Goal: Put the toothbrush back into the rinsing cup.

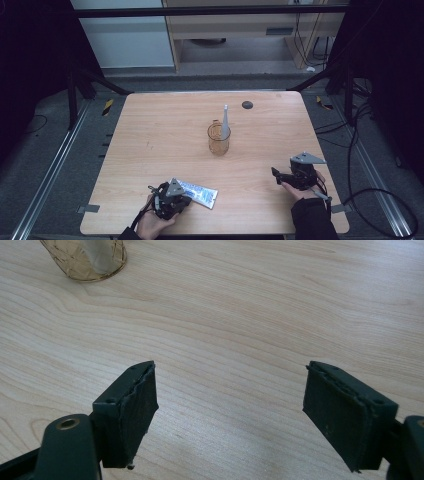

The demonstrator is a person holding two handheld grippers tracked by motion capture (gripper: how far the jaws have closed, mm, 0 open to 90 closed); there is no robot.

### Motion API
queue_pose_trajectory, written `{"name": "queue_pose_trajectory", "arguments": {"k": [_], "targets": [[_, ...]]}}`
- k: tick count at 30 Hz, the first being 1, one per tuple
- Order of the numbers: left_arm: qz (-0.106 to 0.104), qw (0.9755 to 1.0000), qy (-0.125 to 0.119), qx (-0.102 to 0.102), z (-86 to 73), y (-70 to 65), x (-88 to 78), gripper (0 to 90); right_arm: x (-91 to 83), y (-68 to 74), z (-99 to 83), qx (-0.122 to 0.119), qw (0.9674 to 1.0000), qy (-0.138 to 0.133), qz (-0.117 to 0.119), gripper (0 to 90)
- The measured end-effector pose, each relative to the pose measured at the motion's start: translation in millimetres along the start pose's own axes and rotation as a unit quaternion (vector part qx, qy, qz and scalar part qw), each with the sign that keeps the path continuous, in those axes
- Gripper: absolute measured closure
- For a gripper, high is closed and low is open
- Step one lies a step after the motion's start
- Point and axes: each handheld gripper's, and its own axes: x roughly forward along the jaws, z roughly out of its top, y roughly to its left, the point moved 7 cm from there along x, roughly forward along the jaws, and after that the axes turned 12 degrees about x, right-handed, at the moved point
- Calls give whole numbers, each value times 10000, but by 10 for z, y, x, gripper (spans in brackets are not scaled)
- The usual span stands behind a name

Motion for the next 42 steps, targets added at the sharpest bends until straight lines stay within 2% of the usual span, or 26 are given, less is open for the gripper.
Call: {"name": "queue_pose_trajectory", "arguments": {"k": [12,21,25,29,32,35,37,38,42], "targets": [[22,9999,-152,15,182,31,100,897,8,-7,-2,15,10000,-1,-5,212],[70,9998,-167,6,246,70,151,897,16,-11,-4,10,10000,7,-10,211],[101,9997,-238,-2,266,83,113,898,23,-7,-8,-2,10000,25,-4,211],[170,9989,-428,-33,321,133,-31,897,22,8,-11,3,10000,47,23,211],[317,9975,-614,-129,367,251,-169,897,30,2,-12,-29,10000,36,3,211],[527,9961,-639,-313,322,447,-252,897,33,0,-14,-22,10000,38,-1,211],[710,9950,-551,-442,244,600,-273,897,33,2,-17,0,10000,51,11,211],[738,9947,-494,-521,200,670,-277,897,39,-4,-18,-22,10000,46,-8,212],[748,9947,-321,-635,90,787,-253,897,46,1,-24,-14,10000,69,-16,211]]}}
